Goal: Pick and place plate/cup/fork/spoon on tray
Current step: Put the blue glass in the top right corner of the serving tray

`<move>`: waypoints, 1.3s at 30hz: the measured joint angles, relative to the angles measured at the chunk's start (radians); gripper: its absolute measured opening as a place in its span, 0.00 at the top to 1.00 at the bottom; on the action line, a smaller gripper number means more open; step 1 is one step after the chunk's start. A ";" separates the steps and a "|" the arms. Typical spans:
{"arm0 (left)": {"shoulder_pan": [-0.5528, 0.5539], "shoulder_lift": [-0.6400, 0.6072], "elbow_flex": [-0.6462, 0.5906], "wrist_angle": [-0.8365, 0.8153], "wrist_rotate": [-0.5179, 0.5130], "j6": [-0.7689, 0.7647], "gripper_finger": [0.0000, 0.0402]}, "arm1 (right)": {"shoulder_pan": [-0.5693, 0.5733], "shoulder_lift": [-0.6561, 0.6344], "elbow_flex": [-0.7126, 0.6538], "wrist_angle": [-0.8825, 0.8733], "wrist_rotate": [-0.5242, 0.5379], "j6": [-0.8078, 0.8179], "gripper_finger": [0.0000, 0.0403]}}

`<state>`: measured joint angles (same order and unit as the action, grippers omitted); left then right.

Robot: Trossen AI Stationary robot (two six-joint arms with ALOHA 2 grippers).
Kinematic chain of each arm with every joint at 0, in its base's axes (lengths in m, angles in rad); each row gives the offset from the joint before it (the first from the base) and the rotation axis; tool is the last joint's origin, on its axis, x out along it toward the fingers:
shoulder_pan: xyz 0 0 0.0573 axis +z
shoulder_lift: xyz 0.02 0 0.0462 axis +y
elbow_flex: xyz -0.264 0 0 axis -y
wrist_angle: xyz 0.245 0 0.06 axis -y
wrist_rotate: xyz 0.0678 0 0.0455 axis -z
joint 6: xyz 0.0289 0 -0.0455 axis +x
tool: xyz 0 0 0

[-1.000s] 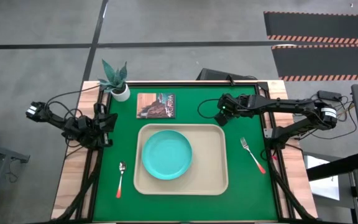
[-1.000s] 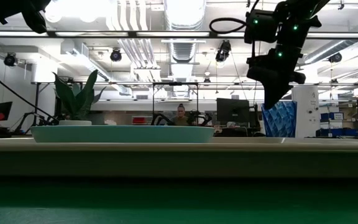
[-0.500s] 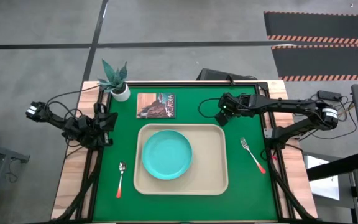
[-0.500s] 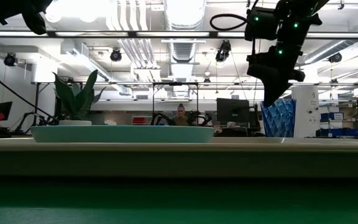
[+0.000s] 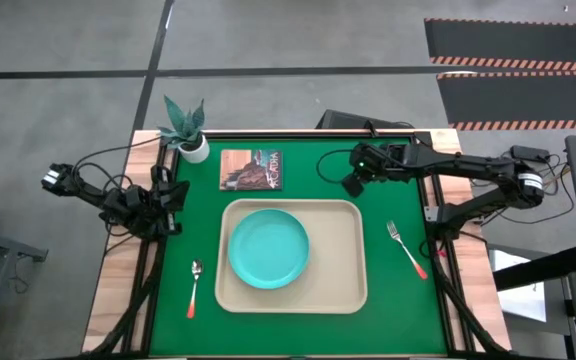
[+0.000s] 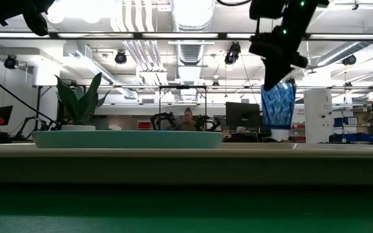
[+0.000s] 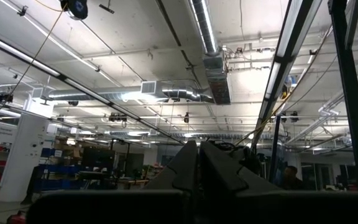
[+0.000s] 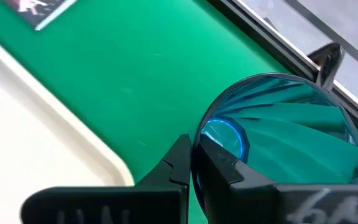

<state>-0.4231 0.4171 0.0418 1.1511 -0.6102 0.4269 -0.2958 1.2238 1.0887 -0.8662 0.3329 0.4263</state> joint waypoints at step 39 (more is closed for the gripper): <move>0.000 0.000 0.000 0.000 0.002 0.000 0.99 | 0.292 0.218 0.281 -0.056 -0.079 0.035 0.98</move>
<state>-0.4230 0.4173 0.0418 1.1511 -0.6083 0.4267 -0.0037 1.4418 1.3701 -0.9218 0.2535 0.4615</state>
